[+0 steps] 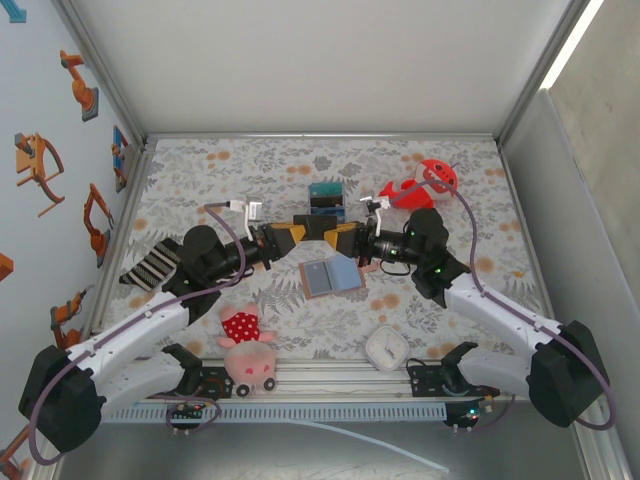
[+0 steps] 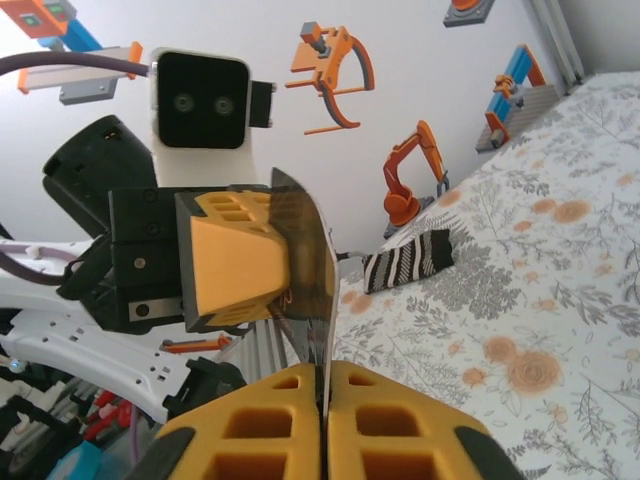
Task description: Take the credit cards out of the card holder
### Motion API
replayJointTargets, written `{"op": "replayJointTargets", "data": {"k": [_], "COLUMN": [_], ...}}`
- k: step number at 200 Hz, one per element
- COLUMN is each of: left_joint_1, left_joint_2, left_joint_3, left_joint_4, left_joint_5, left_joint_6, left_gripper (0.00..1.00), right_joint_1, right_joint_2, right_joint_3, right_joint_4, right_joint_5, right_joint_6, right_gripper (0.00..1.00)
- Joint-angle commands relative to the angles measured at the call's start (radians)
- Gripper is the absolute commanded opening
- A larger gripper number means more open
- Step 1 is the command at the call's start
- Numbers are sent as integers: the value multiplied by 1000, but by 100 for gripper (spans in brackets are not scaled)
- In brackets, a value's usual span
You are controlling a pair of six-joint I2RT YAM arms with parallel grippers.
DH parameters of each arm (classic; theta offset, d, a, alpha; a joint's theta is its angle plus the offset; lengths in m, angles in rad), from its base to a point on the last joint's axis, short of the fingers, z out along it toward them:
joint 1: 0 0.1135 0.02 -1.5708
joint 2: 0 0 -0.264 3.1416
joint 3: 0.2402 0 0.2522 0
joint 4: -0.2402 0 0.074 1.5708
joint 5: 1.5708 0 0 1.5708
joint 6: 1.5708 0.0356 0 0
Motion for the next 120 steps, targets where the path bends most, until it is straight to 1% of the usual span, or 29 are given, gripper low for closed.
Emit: {"op": "replayJointTargets", "data": {"k": [1,14,33,58,60,63,65,68,76,109,120], "left_joint_1": [5,8,10,10,11,11,11,11,11,11,12], "left_joint_2": [-3,-13,-42,-92,-95,-100,-104,-107,-111,-70,-45], "left_joint_3": [-1,17,61,136,141,150,155,165,196,332,372], "left_joint_4": [-5,-53,-177,-383,-399,-417,-433,-453,-514,-754,-817], "left_joint_5": [21,21,19,-25,-31,-38,-44,-48,-59,-57,-43], "left_joint_6": [8,39,127,273,283,298,307,324,361,513,565], "left_gripper": [12,25,56,80,83,95,100,97,97,97,99], "right_joint_1": [1,1,1,1,1,1,2,1,0,1,1], "right_joint_2": [-19,-22,-33,-56,-58,-61,-64,-66,-73,-91,-95], "right_joint_3": [25,20,17,23,23,25,26,27,33,55,62], "right_joint_4": [55,53,18,-65,-73,-85,-93,-104,-137,-243,-269], "right_joint_5": [-41,-43,-47,-41,-41,-41,-40,-41,-40,-53,-64], "right_joint_6": [7,6,-12,-59,-63,-69,-73,-79,-95,-146,-158], "right_gripper": [0,0,0,0,0,0,0,0,0,0,0]}}
